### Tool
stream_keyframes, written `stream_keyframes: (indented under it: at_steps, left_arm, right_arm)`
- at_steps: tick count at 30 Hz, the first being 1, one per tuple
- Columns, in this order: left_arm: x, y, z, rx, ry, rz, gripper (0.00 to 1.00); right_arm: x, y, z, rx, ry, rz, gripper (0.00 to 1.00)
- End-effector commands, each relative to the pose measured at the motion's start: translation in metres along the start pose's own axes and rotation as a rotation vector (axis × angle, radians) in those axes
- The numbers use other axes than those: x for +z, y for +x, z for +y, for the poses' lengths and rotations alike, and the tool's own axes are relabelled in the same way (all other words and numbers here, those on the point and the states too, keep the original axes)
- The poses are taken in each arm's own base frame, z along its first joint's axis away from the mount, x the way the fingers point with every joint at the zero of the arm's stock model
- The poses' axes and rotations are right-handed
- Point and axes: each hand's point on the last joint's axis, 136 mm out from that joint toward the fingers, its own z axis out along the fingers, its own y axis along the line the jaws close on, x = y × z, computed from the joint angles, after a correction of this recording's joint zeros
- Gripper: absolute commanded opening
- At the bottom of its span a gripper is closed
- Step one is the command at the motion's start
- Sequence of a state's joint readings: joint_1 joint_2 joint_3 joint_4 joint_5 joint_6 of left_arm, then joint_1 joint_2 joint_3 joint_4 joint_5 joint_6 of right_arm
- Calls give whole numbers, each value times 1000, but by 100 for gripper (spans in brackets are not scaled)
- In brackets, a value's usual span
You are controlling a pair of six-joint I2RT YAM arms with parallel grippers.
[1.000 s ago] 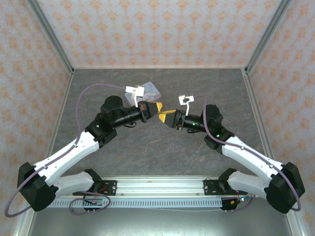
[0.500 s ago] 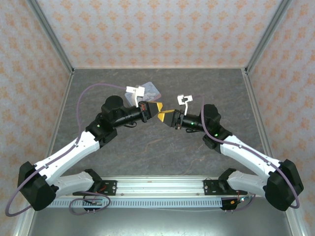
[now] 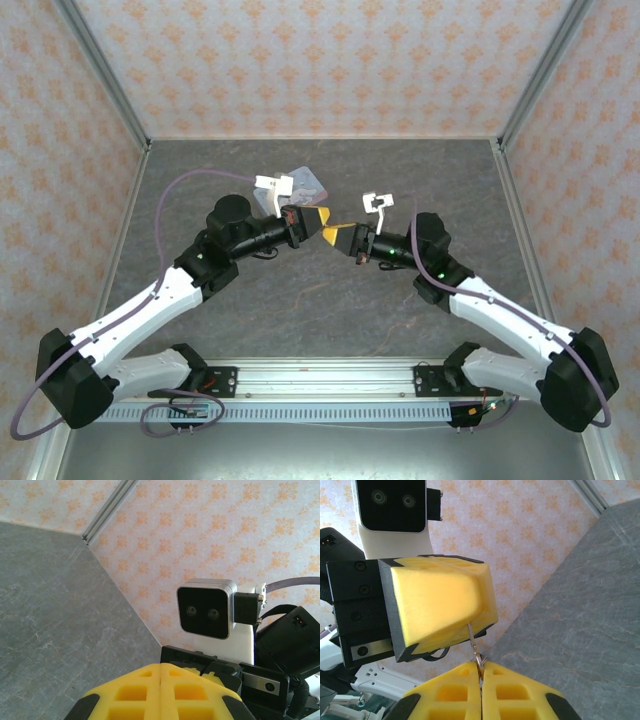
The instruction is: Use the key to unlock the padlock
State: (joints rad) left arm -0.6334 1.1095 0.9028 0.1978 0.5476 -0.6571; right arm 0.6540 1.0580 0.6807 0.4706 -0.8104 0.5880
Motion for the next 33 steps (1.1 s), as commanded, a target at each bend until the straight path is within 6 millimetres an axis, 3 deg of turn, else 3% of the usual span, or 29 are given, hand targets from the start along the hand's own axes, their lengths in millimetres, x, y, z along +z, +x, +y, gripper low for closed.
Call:
stream_keyframes:
  at_steps: [1, 4, 9, 13, 17, 21, 29, 33]
  left_arm:
    - [-7, -15, -8, 19, 3, -66, 0]
    - [-7, -14, -8, 18, 0, -57, 4]
    - [-14, -14, 7, 63, -110, -45, 50]
    - [-26, -16, 50, 101, -353, -2, 78]
    - [-26, -16, 99, 75, -502, 57, 83]
    - [-9, -19, 148, 89, -624, 137, 85]
    - [55, -18, 228, 145, -800, 321, 85]
    - [88, -4, 259, 113, -811, 397, 82]
  right_arm:
    - [-6, -7, 13, -54, -18, -32, 3]
    - [-7, -7, 13, -59, -12, -26, 0]
    - [-10, -1, -1, -88, 84, 10, 0]
    - [-21, 8, -25, -110, 240, 59, 0]
    - [-39, 16, -52, -120, 422, 98, 0]
    - [-63, 27, -81, -92, 607, 123, 0]
    - [-85, 54, -113, 8, 742, 151, 0]
    - [-90, 62, -122, 32, 773, 156, 0]
